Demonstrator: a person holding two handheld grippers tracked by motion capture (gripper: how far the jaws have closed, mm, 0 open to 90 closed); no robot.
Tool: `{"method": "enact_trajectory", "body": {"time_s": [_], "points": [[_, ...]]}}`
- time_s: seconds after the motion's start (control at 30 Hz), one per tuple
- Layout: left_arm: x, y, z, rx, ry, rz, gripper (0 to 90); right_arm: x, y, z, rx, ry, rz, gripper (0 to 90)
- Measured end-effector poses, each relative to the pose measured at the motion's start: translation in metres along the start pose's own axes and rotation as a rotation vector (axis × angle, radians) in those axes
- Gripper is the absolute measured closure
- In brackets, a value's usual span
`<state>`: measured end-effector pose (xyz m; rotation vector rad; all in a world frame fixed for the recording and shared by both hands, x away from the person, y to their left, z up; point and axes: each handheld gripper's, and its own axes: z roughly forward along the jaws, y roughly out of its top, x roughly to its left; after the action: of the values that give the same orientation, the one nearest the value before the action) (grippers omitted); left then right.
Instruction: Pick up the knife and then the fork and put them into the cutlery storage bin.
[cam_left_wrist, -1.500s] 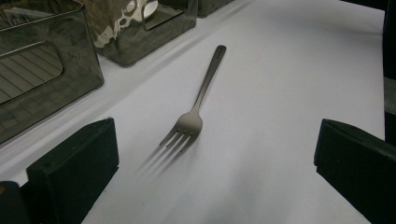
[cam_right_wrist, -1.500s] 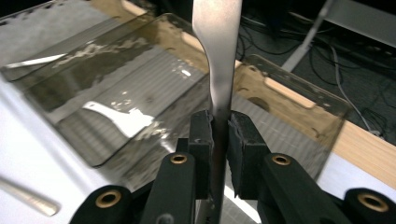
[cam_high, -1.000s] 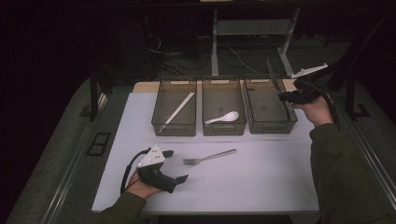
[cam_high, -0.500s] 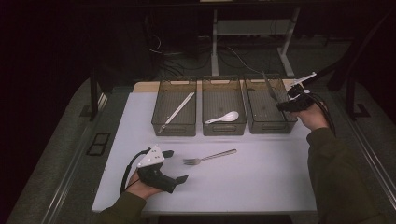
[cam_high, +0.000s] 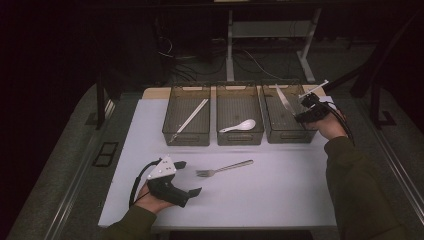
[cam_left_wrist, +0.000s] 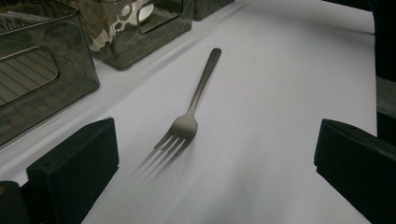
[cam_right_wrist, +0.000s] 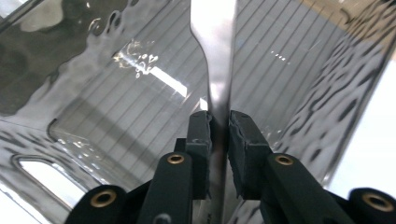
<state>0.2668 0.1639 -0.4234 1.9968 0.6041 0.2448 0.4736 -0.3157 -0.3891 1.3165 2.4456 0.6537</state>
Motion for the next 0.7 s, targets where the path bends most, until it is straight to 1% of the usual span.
{"method": "enact_trajectory", "body": {"time_s": [0.17,0.2,0.27,0.3,0.37,0.47,0.57,0.7], "points": [[0.0,0.0,0.0,0.003,-0.001,0.002,0.0,-0.003,-0.003,-0.006,-0.045,0.037,0.04,69.4],[0.0,0.0,0.0,0.003,-0.001,0.003,0.0,-0.003,-0.004,-0.008,-0.064,0.046,0.043,66.9],[0.0,0.0,0.0,0.003,0.0,0.003,0.0,-0.004,-0.006,-0.014,-0.104,0.075,0.065,62.6],[0.0,0.0,0.0,0.004,0.0,0.003,0.0,-0.004,-0.007,-0.017,-0.125,0.093,0.071,60.6],[0.0,0.0,0.0,0.004,0.001,0.002,0.0,-0.001,-0.009,-0.024,-0.164,0.113,0.076,55.2],[-0.001,0.0,0.0,0.003,0.001,0.002,0.0,0.006,-0.013,-0.035,-0.22,0.148,0.066,50.5],[0.0,0.0,0.0,0.002,0.0,0.002,0.0,0.018,-0.018,-0.046,-0.263,0.182,0.033,46.7],[0.0,0.0,0.0,0.006,0.003,0.002,0.0,0.035,-0.026,-0.055,-0.312,0.225,-0.012,45.0]]}}
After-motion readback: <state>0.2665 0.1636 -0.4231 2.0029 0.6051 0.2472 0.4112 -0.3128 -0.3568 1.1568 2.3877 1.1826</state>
